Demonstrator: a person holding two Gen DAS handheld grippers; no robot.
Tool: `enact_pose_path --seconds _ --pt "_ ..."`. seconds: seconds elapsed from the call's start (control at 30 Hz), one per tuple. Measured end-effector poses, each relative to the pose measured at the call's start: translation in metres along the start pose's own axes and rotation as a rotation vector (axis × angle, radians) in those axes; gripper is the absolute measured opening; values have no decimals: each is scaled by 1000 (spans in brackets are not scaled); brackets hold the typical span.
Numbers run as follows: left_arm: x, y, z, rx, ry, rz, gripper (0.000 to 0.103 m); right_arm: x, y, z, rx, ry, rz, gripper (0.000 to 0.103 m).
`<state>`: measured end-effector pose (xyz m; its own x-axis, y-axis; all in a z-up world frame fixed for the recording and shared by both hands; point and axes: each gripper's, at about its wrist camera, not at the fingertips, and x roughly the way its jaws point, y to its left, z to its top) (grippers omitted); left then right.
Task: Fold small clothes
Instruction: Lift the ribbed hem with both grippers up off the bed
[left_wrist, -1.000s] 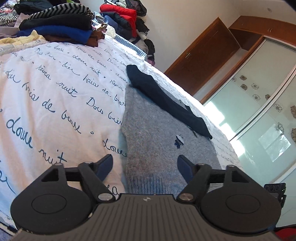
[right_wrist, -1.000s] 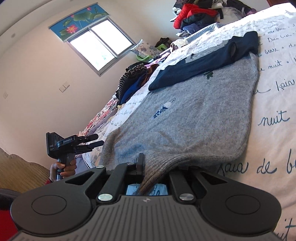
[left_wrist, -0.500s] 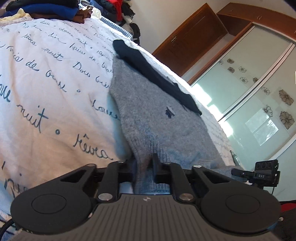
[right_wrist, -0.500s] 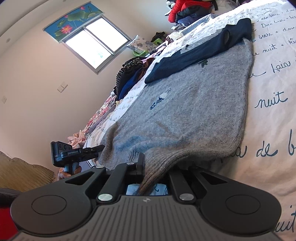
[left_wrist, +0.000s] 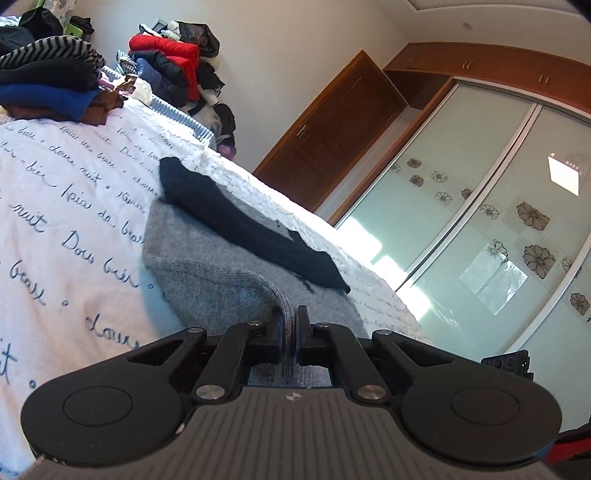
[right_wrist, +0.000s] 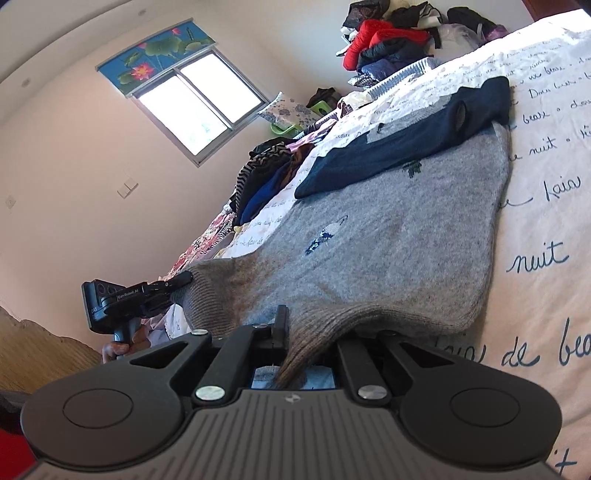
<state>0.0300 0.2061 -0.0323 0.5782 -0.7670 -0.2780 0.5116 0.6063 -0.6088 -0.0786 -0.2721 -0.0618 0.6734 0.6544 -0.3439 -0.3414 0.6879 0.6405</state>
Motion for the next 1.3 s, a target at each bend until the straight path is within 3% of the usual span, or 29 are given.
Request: enact_pose_path --seconds 0.5,1.3 --pt "63 -24 49 21 -99 19 6 4 -17 50 -22 -145 -102 6" --pt "110 -17 103 14 -179 166 6 27 -51 97 -52 -218 -208 6"
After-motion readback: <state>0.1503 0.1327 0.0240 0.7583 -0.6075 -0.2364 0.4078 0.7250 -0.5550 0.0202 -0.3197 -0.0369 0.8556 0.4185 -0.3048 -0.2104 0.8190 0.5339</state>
